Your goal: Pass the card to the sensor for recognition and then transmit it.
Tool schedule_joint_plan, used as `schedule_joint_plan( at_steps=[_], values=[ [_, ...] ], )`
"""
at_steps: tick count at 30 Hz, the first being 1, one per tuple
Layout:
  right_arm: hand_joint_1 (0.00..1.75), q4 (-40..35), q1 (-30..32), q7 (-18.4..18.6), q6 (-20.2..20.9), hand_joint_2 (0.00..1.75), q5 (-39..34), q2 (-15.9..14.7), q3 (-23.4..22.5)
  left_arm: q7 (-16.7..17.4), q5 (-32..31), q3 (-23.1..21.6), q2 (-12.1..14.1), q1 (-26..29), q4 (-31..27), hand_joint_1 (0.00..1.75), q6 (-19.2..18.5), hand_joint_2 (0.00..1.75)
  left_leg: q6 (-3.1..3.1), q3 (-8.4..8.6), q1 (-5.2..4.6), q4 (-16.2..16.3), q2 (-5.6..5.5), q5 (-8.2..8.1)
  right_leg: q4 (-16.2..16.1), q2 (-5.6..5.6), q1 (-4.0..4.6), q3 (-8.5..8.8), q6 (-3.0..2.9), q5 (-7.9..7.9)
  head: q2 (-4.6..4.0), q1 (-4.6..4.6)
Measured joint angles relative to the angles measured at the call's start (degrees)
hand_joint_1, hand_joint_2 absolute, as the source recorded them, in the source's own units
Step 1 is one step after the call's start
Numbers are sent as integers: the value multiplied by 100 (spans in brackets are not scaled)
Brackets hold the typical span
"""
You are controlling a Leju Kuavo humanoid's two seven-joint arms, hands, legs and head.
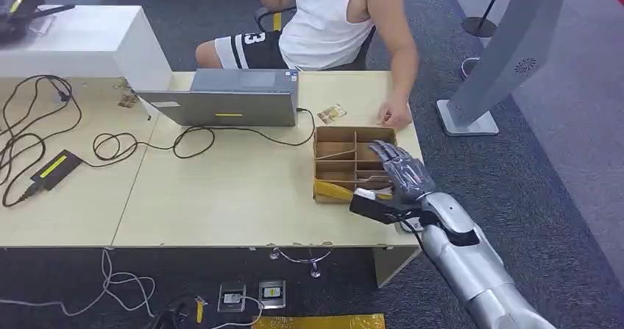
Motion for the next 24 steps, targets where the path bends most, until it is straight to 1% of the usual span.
schedule_joint_plan(
  at_steps=[7,8,9,10,14,16,18,24],
  values=[
    [0,26,-29,-2,9,175,-4,63,74,0,0,0,0,-6,0,0,-2,0,0,0,0,0,0,0,0,0,0,0,0,0,0,0],
    [42,33,-36,-2,13,175,-7,81,79,0,0,0,0,-6,-2,0,-2,0,0,0,0,0,0,0,0,0,0,0,0,0,0,0],
    [157,39,-40,-2,15,175,-7,90,81,0,0,0,0,-6,-2,0,-2,0,0,0,0,0,0,0,0,0,0,0,0,0,0,0],
    [171,46,-42,-2,17,175,-7,92,85,0,0,0,0,-6,-2,0,-2,0,0,0,0,0,0,0,0,0,0,0,0,0,0,0],
    [168,63,-48,-2,30,175,-13,100,120,0,0,0,0,-7,-2,0,-2,0,0,0,0,0,0,0,0,0,0,0,0,0,0,0],
    [155,72,-54,4,63,175,-46,100,144,0,0,0,0,-7,-2,0,0,0,0,0,0,0,0,0,0,0,0,0,0,0,0,0],
    [157,79,-56,17,83,175,-90,100,155,0,0,0,0,-6,-2,0,0,0,0,1,0,0,0,0,0,0,0,0,0,0,0,0],
    [152,81,-61,72,83,175,-124,98,157,0,-26,0,0,-6,-2,0,2,0,0,1,0,0,0,0,0,0,0,0,0,0,0,0]
  ],
)
